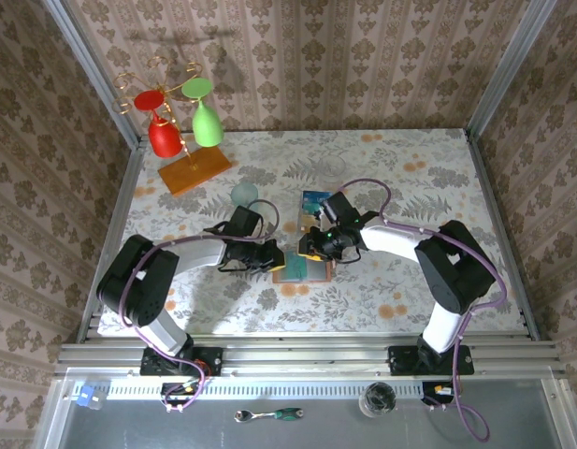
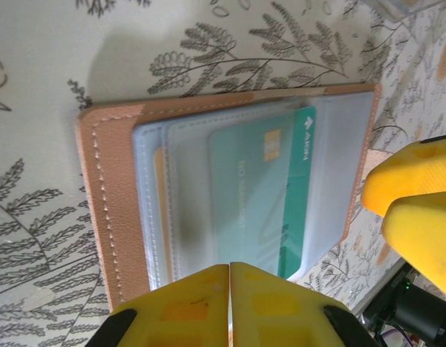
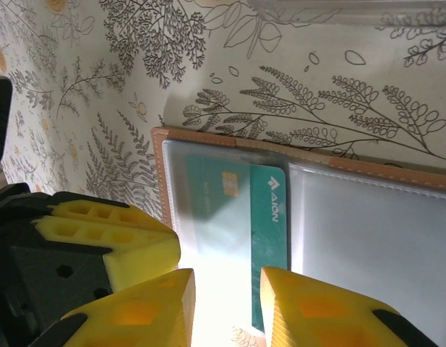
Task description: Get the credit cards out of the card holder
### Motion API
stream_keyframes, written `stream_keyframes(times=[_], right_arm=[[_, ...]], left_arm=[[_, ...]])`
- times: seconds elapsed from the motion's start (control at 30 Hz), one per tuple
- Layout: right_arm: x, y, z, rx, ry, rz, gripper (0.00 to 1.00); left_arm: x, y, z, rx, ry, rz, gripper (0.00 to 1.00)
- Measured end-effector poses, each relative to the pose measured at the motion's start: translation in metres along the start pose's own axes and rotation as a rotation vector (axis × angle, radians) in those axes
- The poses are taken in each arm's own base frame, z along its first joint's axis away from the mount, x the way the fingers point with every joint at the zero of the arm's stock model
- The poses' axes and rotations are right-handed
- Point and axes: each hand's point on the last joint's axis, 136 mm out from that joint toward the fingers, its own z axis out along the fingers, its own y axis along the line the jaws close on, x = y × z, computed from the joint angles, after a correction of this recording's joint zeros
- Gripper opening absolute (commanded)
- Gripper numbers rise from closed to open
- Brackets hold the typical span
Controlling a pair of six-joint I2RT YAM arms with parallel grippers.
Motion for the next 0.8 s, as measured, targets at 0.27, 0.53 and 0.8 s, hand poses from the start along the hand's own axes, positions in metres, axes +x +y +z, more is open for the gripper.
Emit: stream_keyframes(times=[0.27,0.53,0.8], right_arm=[[0.009,-0.014,0.013,0.009,0.043,0.018,0.3],[0.015,-0.016,0.018,-0.018,0.061,0.02,0.27],[0.017,-0.013,0.02,-0.057,0.067,0.028,0.2]], left_arm=[[-0.001,0.003,0.007,0.008,0.008,-0.001,0.08],[-0.001,0.003,0.007,0.007,0.008,-0.002,0.07],[-0.001,0.003,0.007,0.007,0.008,-0.008,0.02]])
